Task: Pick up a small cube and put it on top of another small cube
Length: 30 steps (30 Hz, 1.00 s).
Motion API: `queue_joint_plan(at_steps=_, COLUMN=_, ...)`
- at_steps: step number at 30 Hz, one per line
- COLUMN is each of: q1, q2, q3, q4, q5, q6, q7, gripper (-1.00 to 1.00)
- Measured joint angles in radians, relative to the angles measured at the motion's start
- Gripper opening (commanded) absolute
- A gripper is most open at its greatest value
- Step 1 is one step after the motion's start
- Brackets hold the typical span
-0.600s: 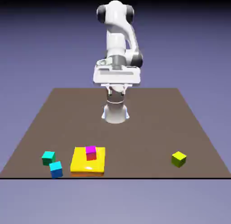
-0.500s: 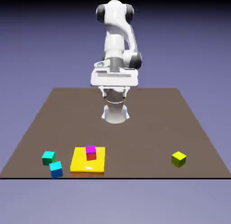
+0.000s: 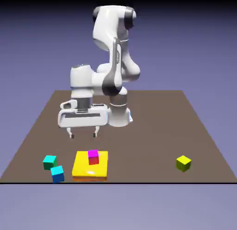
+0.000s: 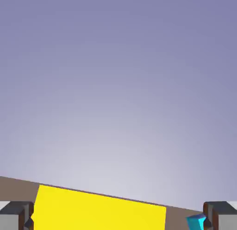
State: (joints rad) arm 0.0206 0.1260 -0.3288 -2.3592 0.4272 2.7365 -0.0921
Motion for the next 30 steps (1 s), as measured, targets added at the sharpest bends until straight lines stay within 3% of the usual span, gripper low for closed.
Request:
queue_joint_plan(at_steps=12, q1=0.007, q2=0.420, q3=-0.199, q4=0.272, q5=0.258, q6=-0.181, q7=-0.503, gripper=0.00)
queue_joint_plan(at_steps=17, q1=-0.067, q2=0.565, q3=-0.095, q4=0.337, q5=0.365, q6=-0.102, q7=-0.577, gripper=0.00)
queue_joint_plan(at_steps=18, q1=-0.074, q2=0.580, q3=-0.085, q4=0.343, q5=0.376, q6=-0.094, q7=-0.585, gripper=-1.00)
queue_joint_plan(at_steps=26, q1=0.007, q2=0.420, q3=-0.199, q4=0.272, q5=0.258, q6=-0.183, q7=-0.503, gripper=-1.00)
queue_joint_plan(at_steps=30, q1=0.152, q2=0.363, q3=-0.090, q4=0.248, q5=0.151, q6=-0.208, q7=-0.649, gripper=-1.00)
